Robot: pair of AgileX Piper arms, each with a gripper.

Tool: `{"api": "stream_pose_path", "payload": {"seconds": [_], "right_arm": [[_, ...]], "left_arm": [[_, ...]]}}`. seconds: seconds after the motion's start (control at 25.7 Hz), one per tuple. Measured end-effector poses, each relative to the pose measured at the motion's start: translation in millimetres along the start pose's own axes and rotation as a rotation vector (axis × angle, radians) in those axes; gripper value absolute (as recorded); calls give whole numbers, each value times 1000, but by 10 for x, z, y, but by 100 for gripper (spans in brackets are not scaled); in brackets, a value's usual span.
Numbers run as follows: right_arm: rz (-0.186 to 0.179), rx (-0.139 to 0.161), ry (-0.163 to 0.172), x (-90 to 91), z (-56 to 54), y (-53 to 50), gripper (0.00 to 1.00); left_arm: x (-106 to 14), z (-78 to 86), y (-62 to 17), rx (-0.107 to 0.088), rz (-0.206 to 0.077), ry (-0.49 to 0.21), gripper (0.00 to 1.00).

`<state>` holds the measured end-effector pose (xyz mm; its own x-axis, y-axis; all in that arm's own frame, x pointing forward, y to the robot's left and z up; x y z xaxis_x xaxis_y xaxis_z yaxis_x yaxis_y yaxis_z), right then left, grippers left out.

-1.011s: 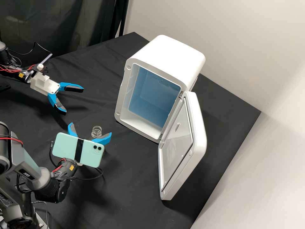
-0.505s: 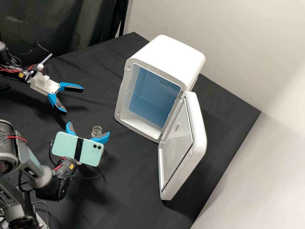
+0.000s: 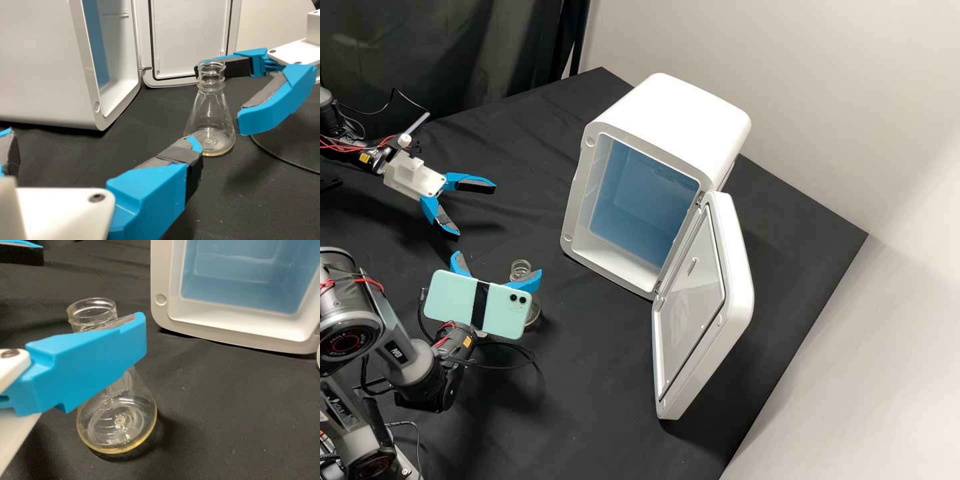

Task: Place the flask in the incubator

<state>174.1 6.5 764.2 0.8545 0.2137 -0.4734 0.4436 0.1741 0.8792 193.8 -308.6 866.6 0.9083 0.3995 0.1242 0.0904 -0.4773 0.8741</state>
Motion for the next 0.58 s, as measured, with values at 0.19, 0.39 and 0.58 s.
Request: {"api": "stream_pose_path", "payload": {"seconds": [0.19,0.39,0.58], "right_arm": [[1,3,10,31,-39,-17,100],[2,1,11,34,-43,-19,100],[12,-1,-2,24,-21,-3,100]], "left_arm": [[0,0,0,0,0,0,100],[0,0,0,0,0,0,100],[0,0,0,0,0,0,100]]}}
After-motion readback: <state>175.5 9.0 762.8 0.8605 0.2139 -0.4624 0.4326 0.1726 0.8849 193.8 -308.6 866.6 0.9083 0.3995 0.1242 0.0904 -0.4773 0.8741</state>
